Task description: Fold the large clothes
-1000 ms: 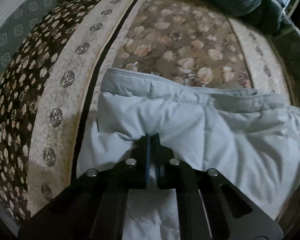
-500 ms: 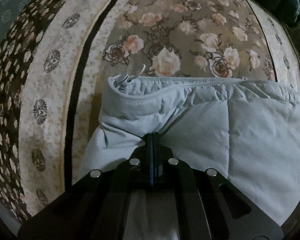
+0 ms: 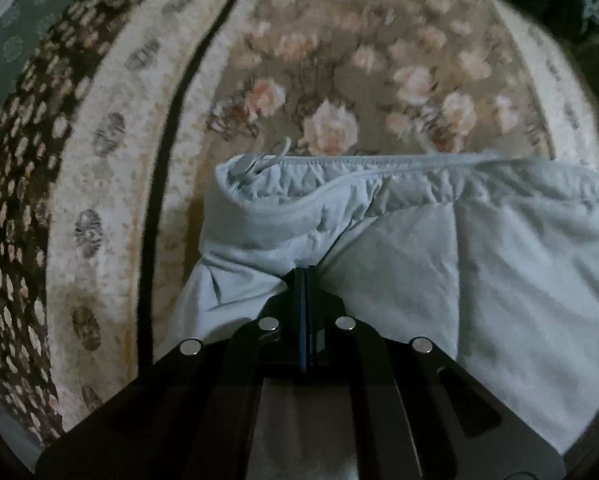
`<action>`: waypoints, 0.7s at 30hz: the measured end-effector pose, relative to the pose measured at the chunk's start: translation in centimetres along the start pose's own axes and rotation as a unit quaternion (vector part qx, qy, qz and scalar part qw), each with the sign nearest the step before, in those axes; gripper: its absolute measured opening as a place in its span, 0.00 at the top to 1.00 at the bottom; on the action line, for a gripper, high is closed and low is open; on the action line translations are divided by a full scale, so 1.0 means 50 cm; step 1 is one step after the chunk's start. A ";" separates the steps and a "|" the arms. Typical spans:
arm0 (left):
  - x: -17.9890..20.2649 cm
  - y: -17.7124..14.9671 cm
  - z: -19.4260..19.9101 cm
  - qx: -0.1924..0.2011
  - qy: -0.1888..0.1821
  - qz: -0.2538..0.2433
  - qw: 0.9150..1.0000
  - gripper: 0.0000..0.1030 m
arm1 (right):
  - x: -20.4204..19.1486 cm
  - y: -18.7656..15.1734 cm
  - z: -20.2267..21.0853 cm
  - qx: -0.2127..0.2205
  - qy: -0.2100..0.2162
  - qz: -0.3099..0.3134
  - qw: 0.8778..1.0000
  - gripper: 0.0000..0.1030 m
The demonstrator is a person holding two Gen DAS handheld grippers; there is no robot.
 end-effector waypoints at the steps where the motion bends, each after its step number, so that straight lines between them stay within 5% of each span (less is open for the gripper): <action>1: -0.002 -0.007 0.024 0.015 -0.007 -0.005 1.000 0.98 | -0.004 -0.006 0.035 0.027 0.014 0.003 1.000 0.96; 7: -0.016 -0.118 0.198 0.086 -0.086 0.006 0.993 0.98 | -0.024 -0.109 0.277 0.163 0.056 -0.001 0.985 0.95; 10: -0.025 -0.202 0.271 0.139 -0.077 -0.015 0.987 0.98 | -0.027 -0.182 0.362 0.197 0.050 -0.001 0.979 0.95; 15: -0.080 -0.275 0.247 0.136 -0.073 0.002 0.988 0.97 | -0.009 -0.261 0.340 0.176 0.017 -0.008 0.984 0.94; 19: -0.095 -0.256 0.158 0.113 -0.063 0.018 0.992 0.97 | 0.016 -0.265 0.266 0.153 0.022 -0.028 0.988 0.94; 21: -0.104 -0.241 0.132 0.106 -0.048 0.024 0.993 0.98 | 0.019 -0.260 0.201 0.107 0.018 -0.022 0.994 0.95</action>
Point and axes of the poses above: each gripper's, at about its wrist camera, not at the fingertips, and z roughly against the way its jaws point, x to its right, y to its top, the point moved 9 cm from there along -z, roughly the way its jaws point, and after that the axes turned 10 degrees about z, right-handed, at the moved point
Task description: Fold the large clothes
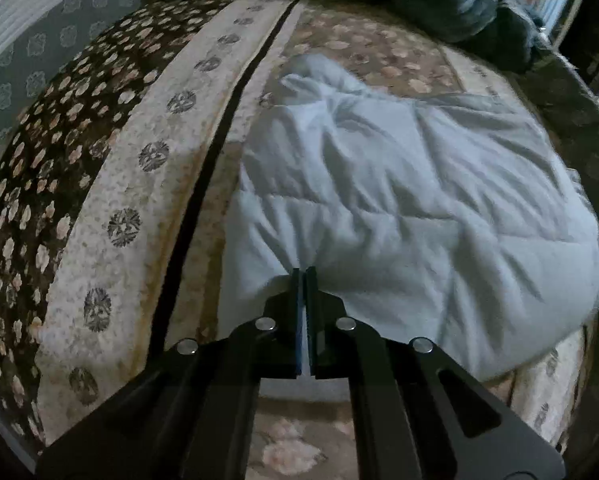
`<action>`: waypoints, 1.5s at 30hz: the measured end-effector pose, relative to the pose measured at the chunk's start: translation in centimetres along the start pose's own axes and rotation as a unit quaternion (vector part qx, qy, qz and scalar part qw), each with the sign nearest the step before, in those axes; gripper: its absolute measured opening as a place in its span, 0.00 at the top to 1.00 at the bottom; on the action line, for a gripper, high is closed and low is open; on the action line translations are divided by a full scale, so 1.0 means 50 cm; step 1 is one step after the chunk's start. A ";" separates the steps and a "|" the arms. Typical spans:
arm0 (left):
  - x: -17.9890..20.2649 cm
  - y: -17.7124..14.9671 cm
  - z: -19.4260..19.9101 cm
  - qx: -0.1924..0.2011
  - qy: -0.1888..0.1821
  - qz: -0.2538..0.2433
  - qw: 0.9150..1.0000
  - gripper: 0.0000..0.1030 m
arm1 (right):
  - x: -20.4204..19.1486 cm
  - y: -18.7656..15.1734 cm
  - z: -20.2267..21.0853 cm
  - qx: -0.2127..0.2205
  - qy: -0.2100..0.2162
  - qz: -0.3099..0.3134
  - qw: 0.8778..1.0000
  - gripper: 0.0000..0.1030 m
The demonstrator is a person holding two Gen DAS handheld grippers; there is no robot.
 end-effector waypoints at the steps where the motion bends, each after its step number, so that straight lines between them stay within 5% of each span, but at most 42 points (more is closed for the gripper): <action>1: -0.006 0.001 -0.015 -0.007 0.010 0.001 1.000 0.98 | -0.003 -0.008 -0.017 -0.010 -0.001 0.002 1.000 0.95; 5: -0.026 -0.006 -0.081 -0.040 0.042 0.005 0.998 0.99 | -0.015 -0.034 -0.101 -0.060 0.021 -0.013 0.998 0.98; 14: -0.009 -0.023 -0.135 -0.049 0.038 -0.005 0.998 1.00 | -0.035 -0.037 -0.150 -0.090 0.020 0.011 0.996 0.99; 28: -0.010 -0.017 -0.177 -0.068 0.041 -0.017 0.997 1.00 | -0.041 -0.042 -0.162 -0.084 0.001 0.022 0.996 0.99; 33: -0.031 -0.009 -0.111 -0.057 0.020 0.015 0.998 0.99 | -0.026 -0.046 -0.090 -0.009 0.012 0.024 1.000 0.95; 34: -0.037 -0.013 -0.089 -0.048 0.013 0.019 0.999 0.96 | -0.022 -0.053 -0.064 0.010 0.026 0.016 0.999 0.95; 36: -0.046 -0.025 -0.042 -0.022 -0.003 0.023 1.000 0.67 | -0.009 -0.063 -0.017 0.034 0.017 0.019 0.999 0.94; 37: -0.049 -0.030 -0.022 -0.008 -0.010 0.024 1.000 0.36 | -0.001 -0.069 0.011 0.047 0.007 0.025 0.999 0.94; 38: -0.053 -0.037 0.006 0.017 -0.016 0.026 0.999 0.16 | 0.004 -0.074 0.028 0.054 0.004 0.027 0.998 0.87; 39: -0.052 -0.039 0.023 0.031 -0.021 0.025 0.999 0.13 | 0.009 -0.079 0.040 0.060 0.001 0.027 0.998 0.47; 41: -0.046 -0.057 0.056 0.044 -0.028 0.018 0.999 0.13 | 0.025 -0.091 0.061 0.075 -0.014 0.022 0.997 0.06; 45: -0.048 -0.080 0.026 0.031 -0.033 0.016 0.999 0.12 | 0.040 -0.115 0.070 0.099 -0.043 0.034 0.994 0.07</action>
Point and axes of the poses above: each gripper's, at about its wrist camera, not at the fingertips, and z roughly against the way its jaws point, x to its right, y to its top, the point moved 9 cm from there along -z, roughly the way its jaws point, and after that the axes turned 10 degrees about z, right-handed, at the moved point
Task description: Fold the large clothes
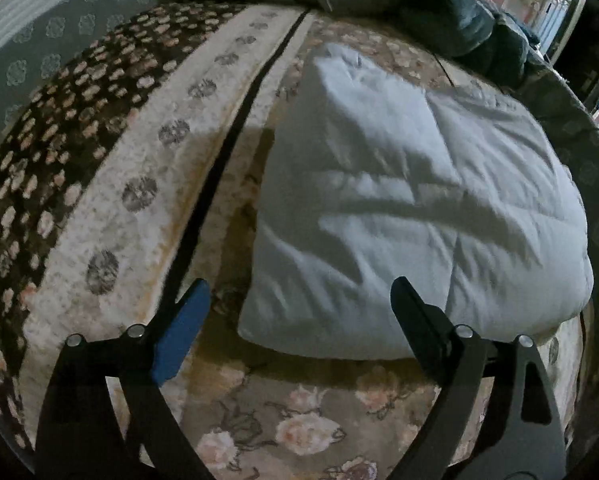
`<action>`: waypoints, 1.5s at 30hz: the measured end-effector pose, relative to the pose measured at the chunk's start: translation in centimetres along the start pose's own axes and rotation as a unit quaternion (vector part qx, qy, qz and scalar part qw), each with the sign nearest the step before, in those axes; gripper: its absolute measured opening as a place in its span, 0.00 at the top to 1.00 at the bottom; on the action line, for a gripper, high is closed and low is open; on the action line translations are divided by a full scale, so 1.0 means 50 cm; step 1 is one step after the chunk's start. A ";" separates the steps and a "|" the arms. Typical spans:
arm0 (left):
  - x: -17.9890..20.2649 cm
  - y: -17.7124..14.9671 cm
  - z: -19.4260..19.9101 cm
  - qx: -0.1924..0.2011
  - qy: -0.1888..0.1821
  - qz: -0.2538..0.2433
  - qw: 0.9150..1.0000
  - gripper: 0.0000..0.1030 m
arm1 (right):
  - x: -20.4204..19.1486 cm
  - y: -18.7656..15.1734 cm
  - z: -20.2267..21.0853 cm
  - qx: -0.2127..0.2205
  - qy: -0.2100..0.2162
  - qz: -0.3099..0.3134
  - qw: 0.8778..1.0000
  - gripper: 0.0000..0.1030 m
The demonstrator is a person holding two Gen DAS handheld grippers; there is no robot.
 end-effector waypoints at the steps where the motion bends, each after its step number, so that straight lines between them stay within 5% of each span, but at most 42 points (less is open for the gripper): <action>1: 0.001 -0.006 -0.010 -0.004 0.000 0.000 1.000 0.12 | 0.003 -0.006 -0.008 -0.003 0.003 -0.008 1.000 0.07; 13: 0.022 -0.001 -0.050 -0.002 0.007 -0.006 1.000 0.03 | 0.064 -0.019 -0.096 0.001 0.042 -0.100 0.994 0.07; 20: 0.024 0.002 -0.057 -0.004 0.010 -0.012 1.000 0.03 | 0.032 -0.022 -0.176 -0.014 0.124 -0.114 0.986 0.07; 25: 0.043 0.034 -0.091 -0.004 0.014 -0.012 1.000 0.03 | -0.027 -0.052 -0.160 -0.027 0.194 -0.116 0.974 0.08; 28: 0.049 0.038 -0.100 -0.006 0.013 -0.013 1.000 0.03 | -0.059 -0.058 -0.153 -0.025 0.167 -0.060 0.984 0.08; 31: 0.048 0.041 -0.099 -0.007 0.012 -0.014 1.000 0.03 | -0.059 -0.046 -0.185 -0.037 0.186 -0.070 0.979 0.08; 36: 0.049 0.049 -0.095 0.001 0.020 -0.020 1.000 0.03 | -0.099 0.006 -0.189 -0.042 0.144 0.020 0.989 0.45; 38: 0.041 0.051 -0.092 0.002 0.016 -0.012 1.000 0.03 | -0.105 0.017 -0.186 -0.049 0.129 0.034 0.990 0.49; 45: 0.017 0.046 -0.090 0.003 -0.024 0.010 1.000 0.03 | -0.109 0.015 -0.187 -0.065 0.111 0.039 0.991 0.48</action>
Point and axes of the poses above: each gripper's, at about its wrist camera, not at the fingertips, and z roughly against the way its jaws point, x to its right, y to its top, the point moved 9 cm from there along -z, roughly the way its jaws point, and after that the axes turned 10 degrees about z, right-handed, at the moved point
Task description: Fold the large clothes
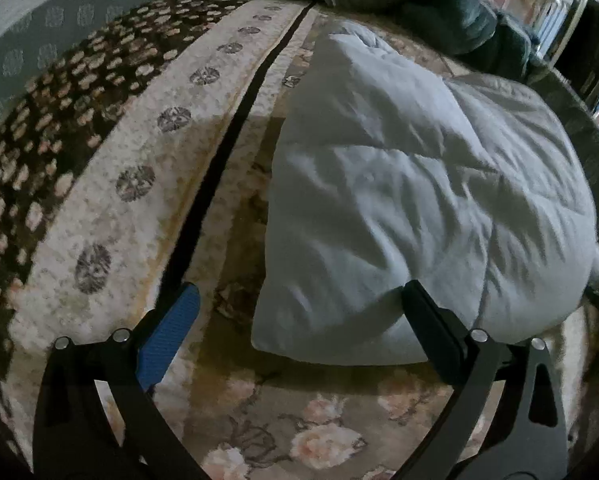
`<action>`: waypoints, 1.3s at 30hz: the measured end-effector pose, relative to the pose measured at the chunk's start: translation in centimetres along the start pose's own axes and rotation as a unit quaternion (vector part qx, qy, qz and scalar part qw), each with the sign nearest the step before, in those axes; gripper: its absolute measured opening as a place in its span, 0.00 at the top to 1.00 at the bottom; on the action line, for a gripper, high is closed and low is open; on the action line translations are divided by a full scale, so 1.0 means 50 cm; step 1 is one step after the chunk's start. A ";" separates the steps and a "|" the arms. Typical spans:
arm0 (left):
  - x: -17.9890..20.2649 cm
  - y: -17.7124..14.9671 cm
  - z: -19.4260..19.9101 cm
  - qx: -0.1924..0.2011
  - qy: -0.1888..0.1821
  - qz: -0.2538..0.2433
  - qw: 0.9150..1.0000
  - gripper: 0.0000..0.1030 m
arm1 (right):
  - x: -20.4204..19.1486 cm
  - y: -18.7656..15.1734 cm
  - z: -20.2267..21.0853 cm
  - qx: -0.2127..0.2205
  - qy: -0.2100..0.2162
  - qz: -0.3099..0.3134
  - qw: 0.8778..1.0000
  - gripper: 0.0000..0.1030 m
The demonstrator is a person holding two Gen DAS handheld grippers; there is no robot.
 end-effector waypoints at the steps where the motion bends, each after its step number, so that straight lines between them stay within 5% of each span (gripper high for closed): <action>1: -0.008 -0.001 0.003 -0.001 -0.010 0.004 1.000 0.03 | 0.001 -0.001 -0.001 -0.001 0.000 -0.002 1.000 0.48; 7: 0.026 0.039 -0.022 0.009 -0.043 -0.003 0.999 0.03 | 0.000 -0.007 0.011 -0.002 0.006 -0.013 1.000 0.46; 11: 0.037 0.037 -0.078 -0.005 -0.030 -0.041 0.999 0.03 | -0.002 -0.001 0.004 -0.008 0.002 -0.010 1.000 0.45; 17: 0.012 -0.027 -0.106 -0.058 -0.093 0.022 0.994 0.03 | 0.002 -0.002 -0.001 -0.003 0.003 -0.010 1.000 0.43; 25: 0.096 0.017 -0.147 -0.055 -0.078 -0.030 0.995 0.04 | 0.010 0.001 -0.007 -0.001 0.010 -0.023 1.000 0.42; 31: 0.117 0.023 -0.132 -0.061 -0.067 -0.020 0.996 0.30 | 0.016 0.003 -0.018 -0.006 0.020 -0.056 0.998 0.47; 39: 0.159 0.039 -0.072 -0.049 -0.034 -0.046 0.997 0.68 | 0.046 0.019 0.012 0.012 0.061 -0.160 0.985 0.71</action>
Point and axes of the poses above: each gripper's, at about its wrist camera, not at the fingertips, and z roughly against the way its jaws point, x to its right, y to its top, the point moved 9 cm from there along -z, roughly the way its jaws point, and after that the axes turned 10 degrees about z, right-handed, at the moved point
